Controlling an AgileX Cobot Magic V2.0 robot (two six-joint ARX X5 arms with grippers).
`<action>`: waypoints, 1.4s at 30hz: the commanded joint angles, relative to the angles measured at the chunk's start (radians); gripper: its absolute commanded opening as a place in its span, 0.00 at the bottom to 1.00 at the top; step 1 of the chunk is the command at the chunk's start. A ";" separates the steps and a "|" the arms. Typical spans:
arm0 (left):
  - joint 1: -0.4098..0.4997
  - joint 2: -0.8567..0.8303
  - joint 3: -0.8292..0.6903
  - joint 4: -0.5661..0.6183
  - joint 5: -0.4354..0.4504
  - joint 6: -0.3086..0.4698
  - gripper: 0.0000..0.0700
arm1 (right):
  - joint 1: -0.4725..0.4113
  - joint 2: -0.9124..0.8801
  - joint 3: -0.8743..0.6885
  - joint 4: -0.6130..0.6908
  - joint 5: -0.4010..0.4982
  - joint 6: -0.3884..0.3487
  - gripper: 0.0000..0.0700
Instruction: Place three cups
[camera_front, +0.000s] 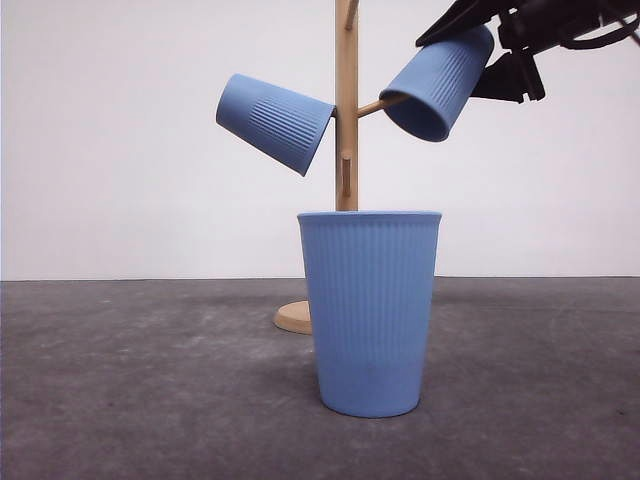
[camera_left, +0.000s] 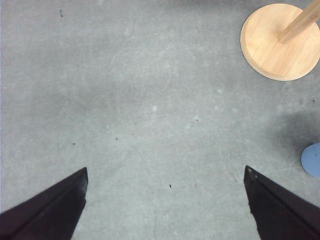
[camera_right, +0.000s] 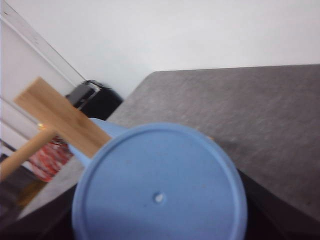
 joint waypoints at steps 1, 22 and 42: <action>-0.003 0.012 0.012 0.005 0.002 -0.008 0.83 | 0.011 0.007 0.018 0.008 0.026 -0.051 0.51; -0.023 0.014 0.009 0.028 0.148 0.002 0.83 | -0.100 -0.131 0.020 -0.053 0.026 -0.079 1.00; -0.443 0.310 -0.200 0.358 0.207 -0.028 0.83 | 0.029 -0.603 -0.083 -0.986 0.342 -0.507 0.98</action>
